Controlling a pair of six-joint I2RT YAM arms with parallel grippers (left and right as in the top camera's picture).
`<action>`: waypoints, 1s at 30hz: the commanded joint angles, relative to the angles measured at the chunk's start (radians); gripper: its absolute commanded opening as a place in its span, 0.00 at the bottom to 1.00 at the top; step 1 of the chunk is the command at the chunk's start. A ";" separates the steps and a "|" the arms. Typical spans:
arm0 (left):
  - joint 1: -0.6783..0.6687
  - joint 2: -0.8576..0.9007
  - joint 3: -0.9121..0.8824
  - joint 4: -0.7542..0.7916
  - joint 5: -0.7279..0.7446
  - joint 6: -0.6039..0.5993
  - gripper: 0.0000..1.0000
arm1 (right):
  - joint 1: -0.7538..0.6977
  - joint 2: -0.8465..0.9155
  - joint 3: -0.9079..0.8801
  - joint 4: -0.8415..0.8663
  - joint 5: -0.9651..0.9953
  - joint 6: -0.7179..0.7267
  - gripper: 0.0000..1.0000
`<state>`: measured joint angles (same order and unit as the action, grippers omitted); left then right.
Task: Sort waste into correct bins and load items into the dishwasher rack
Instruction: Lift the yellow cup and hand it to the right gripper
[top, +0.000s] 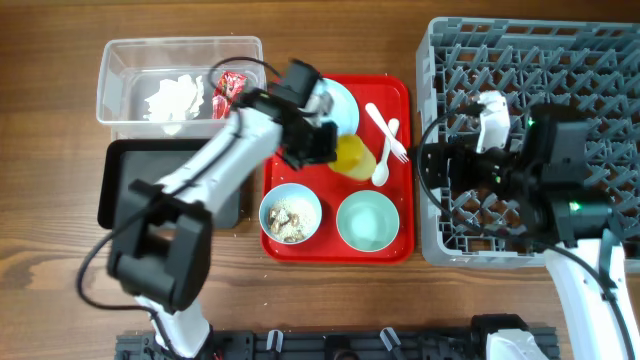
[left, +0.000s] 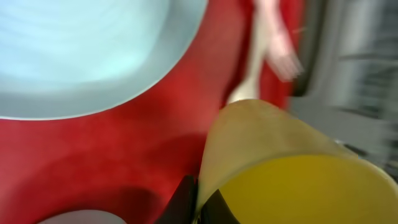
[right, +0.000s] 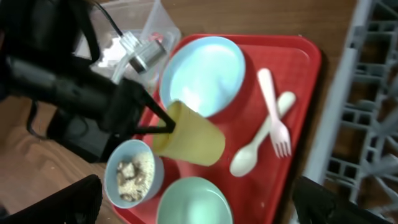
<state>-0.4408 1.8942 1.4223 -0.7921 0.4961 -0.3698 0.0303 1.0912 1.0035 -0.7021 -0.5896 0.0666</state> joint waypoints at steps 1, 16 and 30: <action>0.131 -0.089 0.031 -0.006 0.465 0.080 0.04 | 0.006 0.048 0.016 0.061 -0.192 0.010 1.00; 0.263 -0.090 0.031 -0.038 1.081 0.183 0.04 | 0.006 0.229 0.016 0.408 -0.808 -0.020 0.98; 0.159 -0.090 0.031 -0.034 1.081 0.183 0.04 | 0.064 0.235 0.016 0.568 -0.765 0.129 0.92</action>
<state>-0.2626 1.8217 1.4395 -0.8288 1.5410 -0.2131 0.0616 1.3128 1.0035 -0.1581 -1.3537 0.1421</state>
